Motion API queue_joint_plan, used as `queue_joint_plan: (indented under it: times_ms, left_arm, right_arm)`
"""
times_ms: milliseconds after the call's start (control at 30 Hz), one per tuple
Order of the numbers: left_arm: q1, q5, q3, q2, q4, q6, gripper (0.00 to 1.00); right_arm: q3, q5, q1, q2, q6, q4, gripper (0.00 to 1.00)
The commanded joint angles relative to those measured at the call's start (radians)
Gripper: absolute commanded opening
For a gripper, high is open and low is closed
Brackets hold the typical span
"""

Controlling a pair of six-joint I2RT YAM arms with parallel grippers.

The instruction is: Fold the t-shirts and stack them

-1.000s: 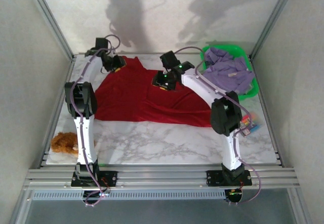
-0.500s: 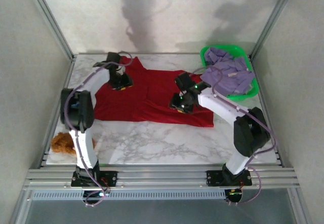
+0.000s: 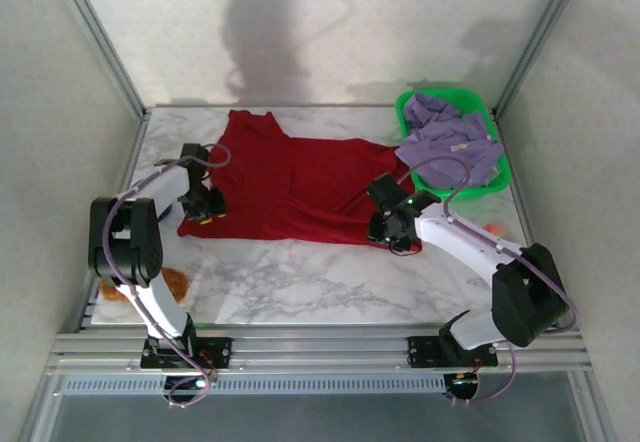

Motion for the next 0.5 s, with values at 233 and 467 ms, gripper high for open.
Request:
queue_joint_plan:
  times_ms: [233, 467]
  left_arm:
    - [0.044, -0.031, 0.013, 0.088, 0.007, 0.054, 0.0]
    - [0.047, -0.028, -0.023, 0.136, 0.023, 0.076, 0.0]
  right_arm:
    - [0.039, -0.103, -0.041, 0.161, -0.06, 0.178, 0.11]
    - [0.036, -0.106, -0.04, 0.257, -0.05, 0.222, 0.04]
